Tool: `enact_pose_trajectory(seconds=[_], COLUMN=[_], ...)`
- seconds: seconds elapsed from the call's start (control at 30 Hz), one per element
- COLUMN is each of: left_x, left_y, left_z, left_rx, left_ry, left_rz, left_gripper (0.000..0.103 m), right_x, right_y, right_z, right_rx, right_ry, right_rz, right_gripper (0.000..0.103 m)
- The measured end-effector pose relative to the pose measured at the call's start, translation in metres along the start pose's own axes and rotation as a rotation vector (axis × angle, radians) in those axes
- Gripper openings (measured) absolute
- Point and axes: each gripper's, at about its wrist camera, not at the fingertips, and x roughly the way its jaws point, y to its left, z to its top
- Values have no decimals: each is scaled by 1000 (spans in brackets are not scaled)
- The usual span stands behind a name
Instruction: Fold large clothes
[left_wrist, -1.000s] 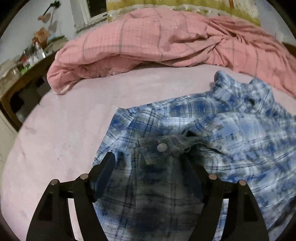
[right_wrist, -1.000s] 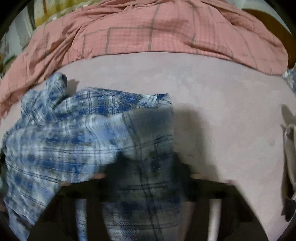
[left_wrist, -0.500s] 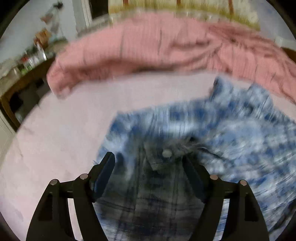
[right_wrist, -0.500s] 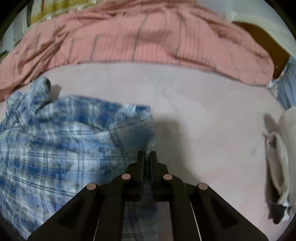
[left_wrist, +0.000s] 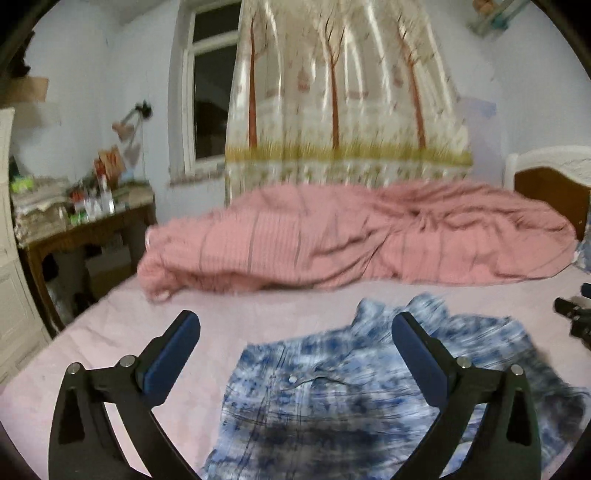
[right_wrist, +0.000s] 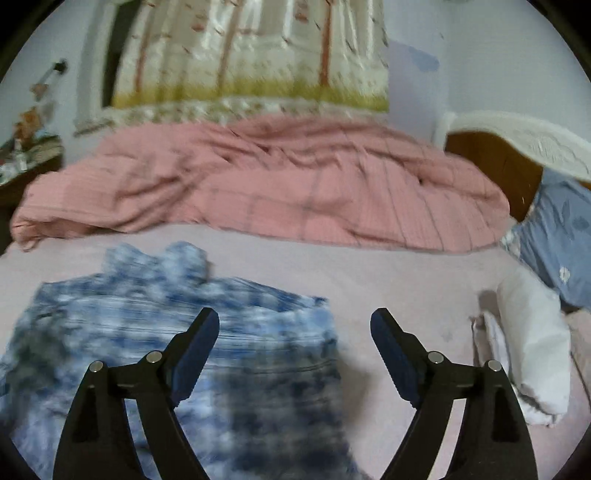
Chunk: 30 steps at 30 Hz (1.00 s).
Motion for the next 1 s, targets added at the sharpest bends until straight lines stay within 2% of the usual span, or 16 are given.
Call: enact_pose_trajectory(seconds=[0.07,0.1,0.13,0.27,0.47,0.6,0.7,0.77,0.87,0.97,1.0], left_x=[-26,-38,-50,-89,-137,-159,-164,-158,-135,-111,-102], left_y=[1,1,2,11,26,32,27,22,16,9,7], left_z=[5,7,7,-3,-42,-70,-92,-104,-118,-133,-139], left_rx=[17,24,33,69,75,64,87,99,156,240,259], left_ry=[-40,-52,-61,-43,-11,-12,-38,-22,83,150,185], left_rz=[-4,-3,-3,-11,10,9,58,70,12,86,90], left_gripper=[103,103,103,103,103,103,103,103,103,103,103], right_x=[-31,-42,-53,-89,-132,-151,-147,-139,-124,-100,-95], right_y=[7,7,8,7,-1,-10,-9,-5,3,19,24], right_z=[-3,-6,-9,-25,-66,-96,-111,-119,-133,-152,-159], right_rx=[-25,-32,-39,-48,-59,-17,-28,-56,-138,-281,-324], right_ry=[-44,-57,-66,-56,-54,-58,-33,6,66,197,224], right_rz=[-2,7,19,56,51,92,133,140,160,191,195], right_gripper=[90,94,103,103,103,103,103,103,103,103,103])
